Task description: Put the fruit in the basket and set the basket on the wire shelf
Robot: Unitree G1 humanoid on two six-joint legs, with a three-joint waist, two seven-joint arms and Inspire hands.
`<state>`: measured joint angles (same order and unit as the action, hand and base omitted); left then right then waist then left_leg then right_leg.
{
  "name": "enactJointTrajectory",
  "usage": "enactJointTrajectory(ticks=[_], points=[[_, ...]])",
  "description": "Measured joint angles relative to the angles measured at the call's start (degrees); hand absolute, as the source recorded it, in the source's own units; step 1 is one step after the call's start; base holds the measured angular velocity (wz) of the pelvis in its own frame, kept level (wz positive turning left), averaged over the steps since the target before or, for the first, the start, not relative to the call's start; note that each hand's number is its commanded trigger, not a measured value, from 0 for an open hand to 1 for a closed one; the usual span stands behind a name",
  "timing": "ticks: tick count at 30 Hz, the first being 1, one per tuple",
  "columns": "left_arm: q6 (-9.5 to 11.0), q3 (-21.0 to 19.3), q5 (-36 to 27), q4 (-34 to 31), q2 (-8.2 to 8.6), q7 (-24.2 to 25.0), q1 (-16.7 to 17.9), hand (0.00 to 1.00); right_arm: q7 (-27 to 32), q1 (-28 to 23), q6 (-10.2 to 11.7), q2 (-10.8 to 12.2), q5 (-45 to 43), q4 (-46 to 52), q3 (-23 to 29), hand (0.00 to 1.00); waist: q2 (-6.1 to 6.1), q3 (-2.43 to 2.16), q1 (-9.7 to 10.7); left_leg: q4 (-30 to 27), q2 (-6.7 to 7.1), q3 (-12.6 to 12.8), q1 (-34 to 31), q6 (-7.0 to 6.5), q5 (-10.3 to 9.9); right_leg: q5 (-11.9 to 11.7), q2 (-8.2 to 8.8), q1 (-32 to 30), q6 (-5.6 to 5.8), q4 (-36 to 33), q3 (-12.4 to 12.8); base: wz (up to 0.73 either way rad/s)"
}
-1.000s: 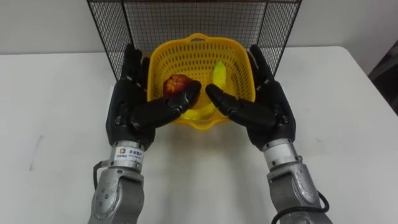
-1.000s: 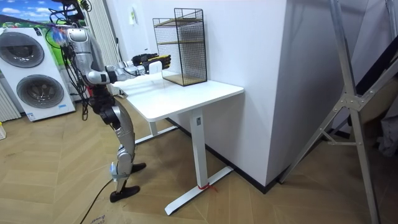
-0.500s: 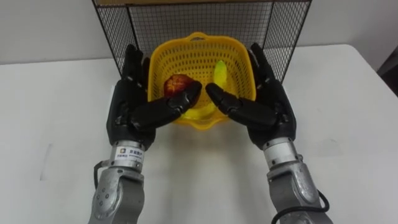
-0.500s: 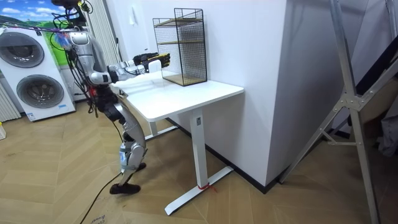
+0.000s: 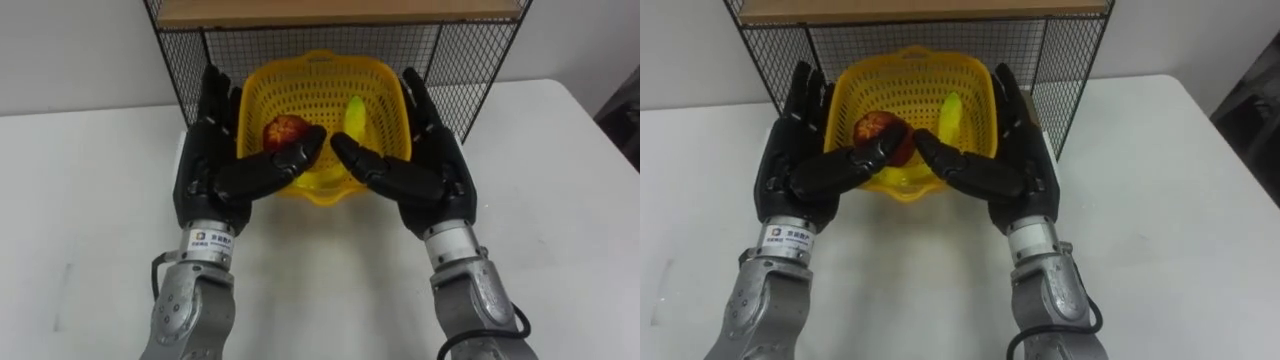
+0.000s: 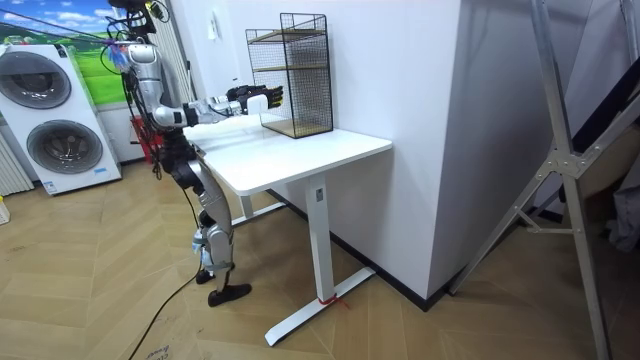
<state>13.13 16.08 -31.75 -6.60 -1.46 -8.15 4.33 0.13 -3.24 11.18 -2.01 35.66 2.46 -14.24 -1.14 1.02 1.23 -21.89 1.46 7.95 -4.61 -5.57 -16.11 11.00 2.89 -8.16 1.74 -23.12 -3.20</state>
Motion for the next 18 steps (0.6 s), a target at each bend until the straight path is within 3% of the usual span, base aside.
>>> enactJointTrajectory(ticks=[11,18], points=[[-0.16,-0.06,-0.03,0.08,-0.23,0.02,-0.07,0.0,0.3,1.22,-0.01,0.02,0.02,0.0,-0.16,0.0,0.32,0.09,-0.09,2.72,-0.27,-0.06,2.42,0.14,0.73,-0.89,-0.47,2.98,0.04,3.61,-0.19,0.0],[-0.87,-0.05,1.17,0.09,-0.96,0.03,-0.07,0.0,0.57,1.49,-0.04,0.01,-0.24,-0.02,-0.17,0.0,1.6,-0.15,-0.09,4.18,-0.2,0.05,3.82,0.44,1.15,-1.09,-0.54,3.67,-0.16,3.82,-0.14,-0.01]])
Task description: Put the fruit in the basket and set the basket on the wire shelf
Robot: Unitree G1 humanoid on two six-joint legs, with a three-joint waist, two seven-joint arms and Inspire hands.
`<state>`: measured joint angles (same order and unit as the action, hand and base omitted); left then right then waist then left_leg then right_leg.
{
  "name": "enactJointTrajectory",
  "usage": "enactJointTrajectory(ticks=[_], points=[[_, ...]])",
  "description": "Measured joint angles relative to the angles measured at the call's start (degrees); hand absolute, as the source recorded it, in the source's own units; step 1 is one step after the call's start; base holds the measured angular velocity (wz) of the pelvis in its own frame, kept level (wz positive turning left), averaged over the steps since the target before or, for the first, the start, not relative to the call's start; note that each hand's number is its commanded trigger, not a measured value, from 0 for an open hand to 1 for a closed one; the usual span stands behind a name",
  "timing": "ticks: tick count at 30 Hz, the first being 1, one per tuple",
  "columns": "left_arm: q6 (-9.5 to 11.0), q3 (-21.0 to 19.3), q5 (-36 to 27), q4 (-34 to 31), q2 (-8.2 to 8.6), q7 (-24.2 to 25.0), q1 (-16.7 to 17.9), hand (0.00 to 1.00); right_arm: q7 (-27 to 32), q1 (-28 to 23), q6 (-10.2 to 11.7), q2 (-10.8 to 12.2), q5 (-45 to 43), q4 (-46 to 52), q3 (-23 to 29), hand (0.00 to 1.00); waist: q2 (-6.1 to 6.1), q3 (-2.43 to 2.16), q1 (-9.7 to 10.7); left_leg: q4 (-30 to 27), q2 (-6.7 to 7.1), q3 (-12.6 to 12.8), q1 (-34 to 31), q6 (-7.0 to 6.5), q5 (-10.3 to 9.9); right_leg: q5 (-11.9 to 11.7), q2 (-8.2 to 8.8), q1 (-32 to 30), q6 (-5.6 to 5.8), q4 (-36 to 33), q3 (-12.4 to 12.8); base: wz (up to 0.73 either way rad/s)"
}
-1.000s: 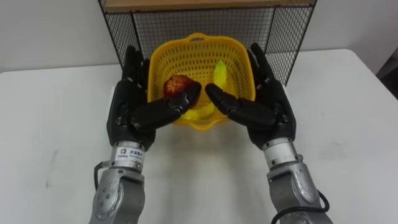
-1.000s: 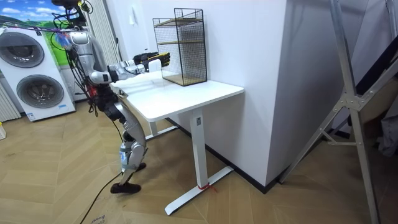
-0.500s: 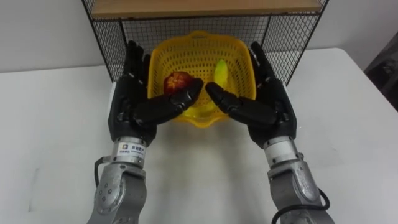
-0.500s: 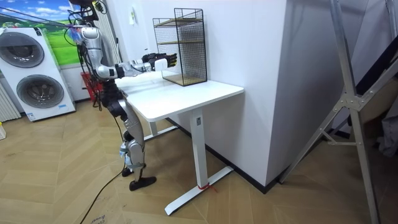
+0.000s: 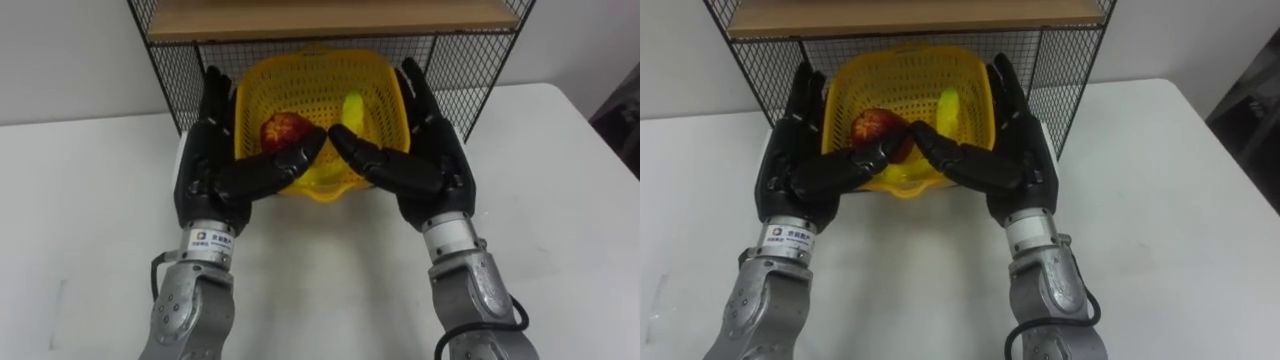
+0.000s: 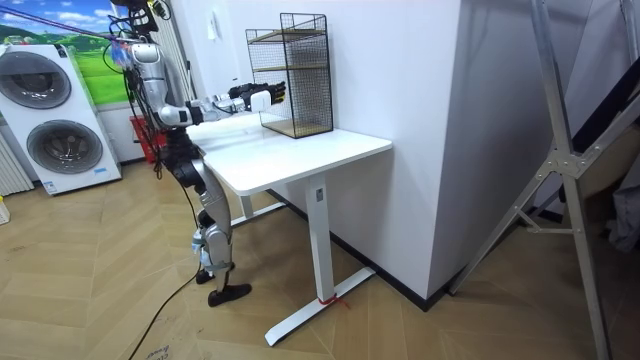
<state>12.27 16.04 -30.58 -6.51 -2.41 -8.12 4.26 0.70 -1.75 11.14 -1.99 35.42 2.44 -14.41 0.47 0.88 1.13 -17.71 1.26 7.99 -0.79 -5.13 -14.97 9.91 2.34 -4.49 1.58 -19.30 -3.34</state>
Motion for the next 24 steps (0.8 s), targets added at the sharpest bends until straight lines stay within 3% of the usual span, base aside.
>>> enactJointTrajectory(ticks=[6,15,20,22,24], points=[[-1.24,-0.04,1.5,1.09,-0.19,-0.01,-0.24,0.0,0.63,0.34,-0.28,-0.15,0.17,-1.23,0.03,0.0,0.15,0.14,0.12,2.26,-0.18,-0.12,1.51,0.47,1.08,-0.74,-0.29,1.42,-0.5,1.88,-0.6,0.0],[-7.42,-1.32,4.66,5.88,-0.53,-0.53,-3.08,0.0,2.17,3.1,-4.95,-0.45,2.38,-8.33,0.6,0.0,-0.05,0.26,-0.04,4.24,-0.58,-0.31,2.55,1.17,2.24,-1.58,-0.76,2.49,-1.07,3.79,-1.37,0.01],[-10.46,-2.8,5.5,9.37,-0.36,-1.31,-8.31,0.0,3.92,7.72,-7.27,-0.33,3.92,-12.07,1.22,0.0,-0.4,0.51,-0.14,4.43,-0.6,-0.38,3.06,1.23,2.36,-1.59,-0.78,2.98,-1.09,3.84,-1.36,0.0],[-11.54,-3.82,6.16,14.29,0.28,-1.36,-12.42,0.0,4.95,10.81,-8.32,-0.32,4.79,-14.48,2.32,0.0,-0.69,0.7,-0.38,4.42,-0.61,-0.47,3.64,1.23,2.37,-1.66,-0.78,3.78,-1.19,4.22,-1.51,0.0],[-12.9,-4.65,6.5,15.78,0.54,-1.45,-14.01,0.0,5.78,12.44,-8.89,-0.31,4.76,-15.47,2.36,0.0,-0.74,0.73,-0.43,4.47,-0.66,-0.48,3.98,1.23,2.37,-1.87,-0.83,4.24,-1.23,4.67,-1.55,0.0]])
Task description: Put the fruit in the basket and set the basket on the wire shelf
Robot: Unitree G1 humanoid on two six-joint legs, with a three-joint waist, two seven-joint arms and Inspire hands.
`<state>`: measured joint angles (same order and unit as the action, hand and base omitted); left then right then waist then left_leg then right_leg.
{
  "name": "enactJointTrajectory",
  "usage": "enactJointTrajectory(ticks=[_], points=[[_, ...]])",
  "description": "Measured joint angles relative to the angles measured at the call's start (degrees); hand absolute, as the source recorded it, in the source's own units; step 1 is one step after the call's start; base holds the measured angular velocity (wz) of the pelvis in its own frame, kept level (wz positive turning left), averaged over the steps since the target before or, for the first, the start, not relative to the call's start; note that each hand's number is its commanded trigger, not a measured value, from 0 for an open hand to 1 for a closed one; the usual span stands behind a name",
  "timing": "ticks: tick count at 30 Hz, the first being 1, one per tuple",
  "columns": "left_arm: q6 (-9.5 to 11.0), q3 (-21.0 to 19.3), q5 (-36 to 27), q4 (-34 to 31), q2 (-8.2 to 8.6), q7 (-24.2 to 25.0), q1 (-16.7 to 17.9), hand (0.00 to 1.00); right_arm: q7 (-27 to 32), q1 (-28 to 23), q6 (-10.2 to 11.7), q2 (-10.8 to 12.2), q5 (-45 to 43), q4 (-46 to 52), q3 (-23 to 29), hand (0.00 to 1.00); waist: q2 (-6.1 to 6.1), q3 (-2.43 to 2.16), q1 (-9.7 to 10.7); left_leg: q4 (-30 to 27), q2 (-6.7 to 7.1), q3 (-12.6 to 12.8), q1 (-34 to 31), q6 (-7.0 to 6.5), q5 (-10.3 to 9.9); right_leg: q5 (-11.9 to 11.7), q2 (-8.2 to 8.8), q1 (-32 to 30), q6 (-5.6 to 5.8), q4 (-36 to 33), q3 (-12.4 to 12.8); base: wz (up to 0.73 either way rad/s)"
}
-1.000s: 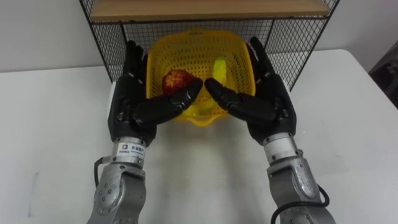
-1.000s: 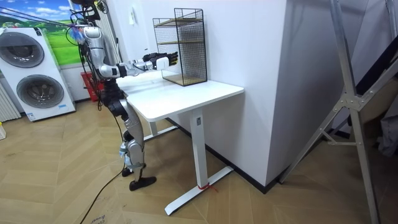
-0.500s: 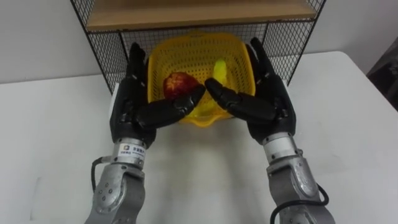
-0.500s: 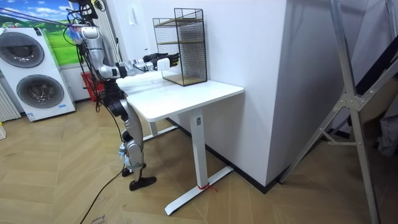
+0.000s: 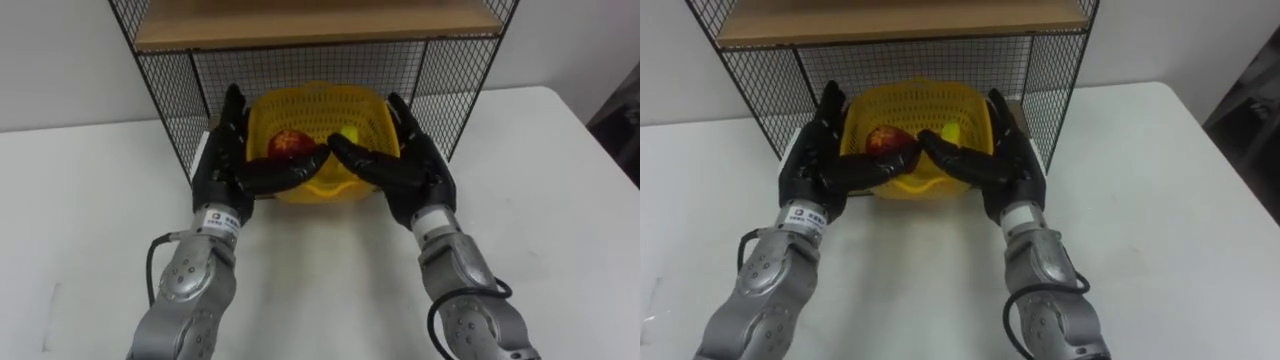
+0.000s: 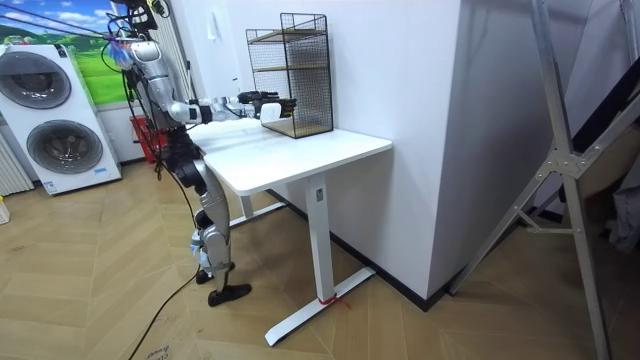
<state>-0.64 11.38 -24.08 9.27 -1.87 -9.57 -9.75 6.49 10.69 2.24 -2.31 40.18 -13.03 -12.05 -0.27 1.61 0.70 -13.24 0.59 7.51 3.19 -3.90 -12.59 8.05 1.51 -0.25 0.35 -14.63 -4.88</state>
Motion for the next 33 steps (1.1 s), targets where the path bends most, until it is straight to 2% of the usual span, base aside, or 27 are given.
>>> enactJointTrajectory(ticks=[2,5,10,12,15,17,19,24,27,28,29,31,33], points=[[-1.03,-0.12,-0.05,-0.01,0.05,-0.16,-0.62,0.0,0.58,1.29,-0.57,-0.04,0.14,-1.3,0.35,0.0,-0.13,0.08,-0.07,0.09,0.0,0.01,0.36,-0.01,0.03,0.0,0.01,0.29,0.0,0.0,0.02,0.0],[-3.51,-0.96,-0.02,0.29,0.79,-2.0,-2.32,0.0,2.51,3.91,-2.57,0.14,1.17,-3.96,0.44,0.0,-0.17,0.06,0.1,0.01,0.0,0.05,0.52,-0.03,0.04,0.0,0.05,0.45,0.0,-0.15,0.03,0.0],[-7.02,-1.82,-0.04,3.01,1.47,-4.52,-7.08,0.0,4.98,7.44,-4.93,0.27,2.05,-6.34,1.18,0.0,-0.22,0.03,0.46,-0.32,0.0,0.03,0.47,-0.05,0.13,-0.01,0.16,0.4,-0.01,-0.1,-0.23,0.01],[-8.11,-2.24,-0.05,3.23,1.66,-5.1,-8.0,0.0,5.43,8.48,-5.95,0.38,2.02,-6.98,2.32,0.0,-0.23,0.01,0.56,-0.33,0.01,0.02,0.49,-0.06,0.21,-0.01,0.31,0.48,-0.02,-0.09,-0.32,0.02],[-8.7,-3.41,-0.27,3.59,2.23,-5.32,-8.82,0.0,5.47,10.08,-6.08,0.62,2.12,-8.61,3.43,0.0,-0.28,-0.03,0.6,-0.32,0.01,0.03,0.64,-0.07,0.21,-0.01,0.33,0.68,-0.02,-0.09,-0.33,0.0],[-9.56,-4.09,-0.76,5.57,3.13,-5.81,-10.42,0.0,5.95,11.38,-6.78,1.2,2.6,-10.13,5.34,0.0,-0.27,-0.04,0.44,-0.34,0.03,0.02,0.67,-0.07,0.22,-0.01,0.34,0.75,-0.01,-0.09,-0.37,0.0],[-11.15,-5.27,-1.22,7.0,3.63,-6.48,-11.96,0.0,7.27,13.08,-7.94,1.87,3.08,-11.93,6.92,0.0,-0.27,-0.05,0.42,-0.34,0.04,0.03,0.63,-0.08,0.22,-0.01,0.29,0.67,-0.02,-0.1,-0.35,0.0],[-13.06,-6.77,-1.13,8.2,4.25,-7.27,-14.06,0.0,8.47,16.35,-8.81,2.48,3.1,-15.88,7.86,0.0,-0.22,-0.09,0.46,-0.38,0.06,0.04,0.45,-0.09,0.28,-0.02,0.33,0.44,-0.03,-0.09,-0.33,0.0],[-13.56,-7.1,-1.18,8.39,4.93,-7.95,-14.1,0.0,8.81,16.8,-9.43,2.61,3.24,-16.74,7.91,0.0,-0.13,-0.31,0.39,-0.47,0.08,0.04,0.62,-0.09,0.35,-0.03,0.35,0.63,-0.04,-0.1,-0.31,0.0],[-14.15,-7.3,-1.16,8.75,4.93,-8.26,-14.14,0.0,9.01,17.01,-9.73,2.68,3.22,-17.86,7.91,0.0,-0.08,-0.66,0.38,-0.54,0.08,0.06,0.65,-0.09,0.35,-0.03,0.38,0.69,-0.04,-0.09,-0.32,0.0],[-14.49,-7.29,-1.17,9.0,4.94,-8.46,-14.16,0.0,9.13,17.03,-10.05,2.7,3.29,-18.27,7.9,0.0,-0.06,-0.83,0.38,-0.55,0.08,0.06,0.71,-0.09,0.35,-0.03,0.4,0.76,-0.04,-0.09,-0.31,0.0],[-15.58,-7.42,-1.18,10.41,5.02,-8.93,-14.15,0.0,9.32,17.11,-11.12,2.98,3.3,-19.81,7.89,0.0,-0.05,-0.87,0.33,-0.49,0.08,0.08,1.47,-0.09,0.35,-0.03,0.41,1.48,-0.04,-0.03,-0.22,0.0],[-15.84,-8.22,-1.13,10.9,5.42,-9.0,-14.16,0.0,9.4,17.12,-11.23,3.19,2.78,-20.67,7.89,0.0,0.02,-0.97,0.27,-0.48,0.1,0.11,1.48,-0.11,0.37,-0.1,0.37,1.53,-0.02,-0.03,-0.19,0.0]])
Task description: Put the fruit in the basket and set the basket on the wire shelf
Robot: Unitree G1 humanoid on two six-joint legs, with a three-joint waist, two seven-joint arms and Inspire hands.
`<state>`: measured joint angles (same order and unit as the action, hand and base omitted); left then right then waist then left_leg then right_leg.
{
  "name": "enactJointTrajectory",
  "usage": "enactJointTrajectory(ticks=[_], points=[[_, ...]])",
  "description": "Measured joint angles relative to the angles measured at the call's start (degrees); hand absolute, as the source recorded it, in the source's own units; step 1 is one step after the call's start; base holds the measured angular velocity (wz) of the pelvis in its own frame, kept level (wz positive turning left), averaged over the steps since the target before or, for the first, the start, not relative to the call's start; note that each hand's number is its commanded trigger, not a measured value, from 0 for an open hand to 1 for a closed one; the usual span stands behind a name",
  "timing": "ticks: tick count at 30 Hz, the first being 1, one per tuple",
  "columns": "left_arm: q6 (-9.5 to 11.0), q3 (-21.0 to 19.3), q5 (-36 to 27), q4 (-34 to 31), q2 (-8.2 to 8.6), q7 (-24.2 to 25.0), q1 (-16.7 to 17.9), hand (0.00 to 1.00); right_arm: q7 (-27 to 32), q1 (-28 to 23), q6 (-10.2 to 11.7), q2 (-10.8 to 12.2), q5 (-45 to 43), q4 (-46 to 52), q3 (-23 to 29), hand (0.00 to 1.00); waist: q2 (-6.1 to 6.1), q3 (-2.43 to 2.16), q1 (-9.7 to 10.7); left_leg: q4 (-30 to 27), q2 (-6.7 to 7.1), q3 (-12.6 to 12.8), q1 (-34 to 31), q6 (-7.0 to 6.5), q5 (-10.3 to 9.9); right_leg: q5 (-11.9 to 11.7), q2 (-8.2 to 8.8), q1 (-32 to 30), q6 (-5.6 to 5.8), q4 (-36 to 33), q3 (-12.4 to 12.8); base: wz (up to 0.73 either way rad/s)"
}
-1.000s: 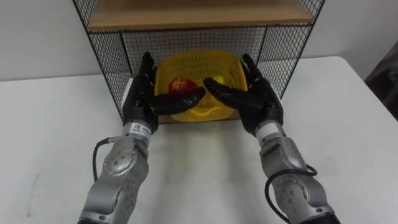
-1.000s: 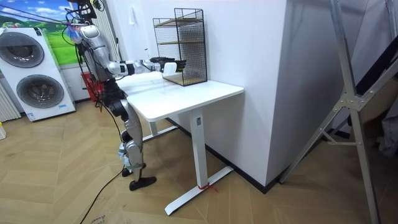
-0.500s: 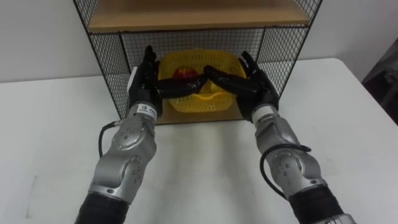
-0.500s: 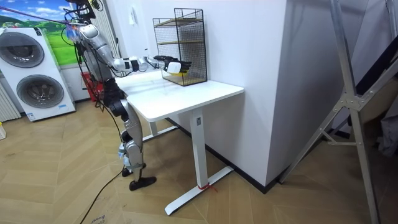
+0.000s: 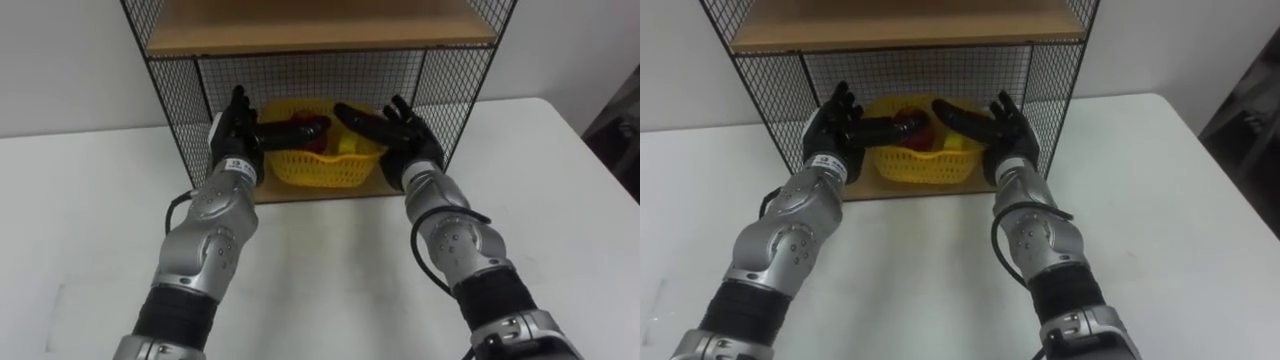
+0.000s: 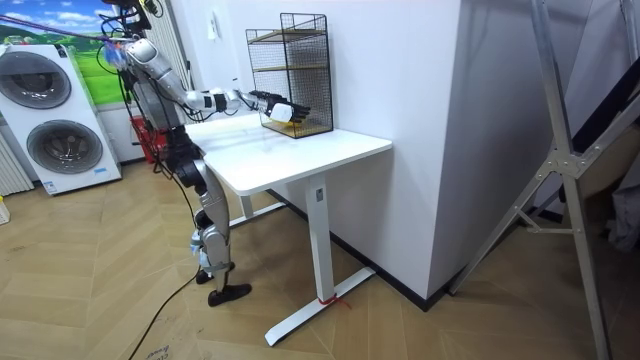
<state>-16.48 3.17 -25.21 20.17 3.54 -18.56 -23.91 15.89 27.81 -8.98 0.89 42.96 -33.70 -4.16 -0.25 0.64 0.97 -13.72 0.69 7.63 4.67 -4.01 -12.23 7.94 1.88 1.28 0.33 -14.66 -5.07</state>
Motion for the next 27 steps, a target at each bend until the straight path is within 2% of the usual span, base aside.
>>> enactJointTrajectory(ticks=[5,9,16,22,27], points=[[-0.8,0.03,-1.15,2.83,0.25,-0.39,-0.84,0.0,0.05,1.09,-1.61,0.52,-1.35,-3.49,-0.07,0.0,0.58,-0.09,0.21,0.39,0.0,-0.12,0.01,-0.02,0.04,-0.31,-0.03,0.19,-0.02,0.11,-0.16,0.0],[-2.62,0.52,-2.32,5.87,0.25,-1.11,-0.87,0.0,0.2,1.58,-2.23,0.48,1.41,-3.93,-0.07,0.0,1.05,-0.05,0.35,0.54,0.0,-0.14,0.09,-0.03,0.07,-0.37,-0.07,0.34,-0.02,0.28,-0.23,0.0],[-2.76,0.28,-3.4,5.84,-0.77,-0.75,-1.12,0.0,0.13,1.57,-2.46,0.46,1.84,-3.35,-0.16,0.0,1.59,-0.11,0.51,1.15,-0.01,-0.15,0.56,0.05,0.21,-0.38,-0.19,0.68,-0.02,0.88,-0.21,0.0],[-3.57,-0.03,-4.47,4.03,-1.2,-0.88,-1.1,0.0,0.22,1.48,-3.14,-1.66,2.34,2.9,-0.22,0.0,1.54,-0.13,0.15,1.73,0.06,-0.29,0.58,0.1,0.62,-0.38,0.0,0.4,-0.03,1.01,-0.52,0.02],[-3.63,0.14,-4.34,-0.44,-2.39,-0.92,-1.03,0.0,0.0,0.56,-3.16,-1.95,2.37,6.35,-0.57,0.0,1.24,-0.25,0.09,1.92,0.06,-0.4,0.82,0.2,0.82,-0.41,0.04,0.52,-0.08,1.0,-0.68,0.0]])
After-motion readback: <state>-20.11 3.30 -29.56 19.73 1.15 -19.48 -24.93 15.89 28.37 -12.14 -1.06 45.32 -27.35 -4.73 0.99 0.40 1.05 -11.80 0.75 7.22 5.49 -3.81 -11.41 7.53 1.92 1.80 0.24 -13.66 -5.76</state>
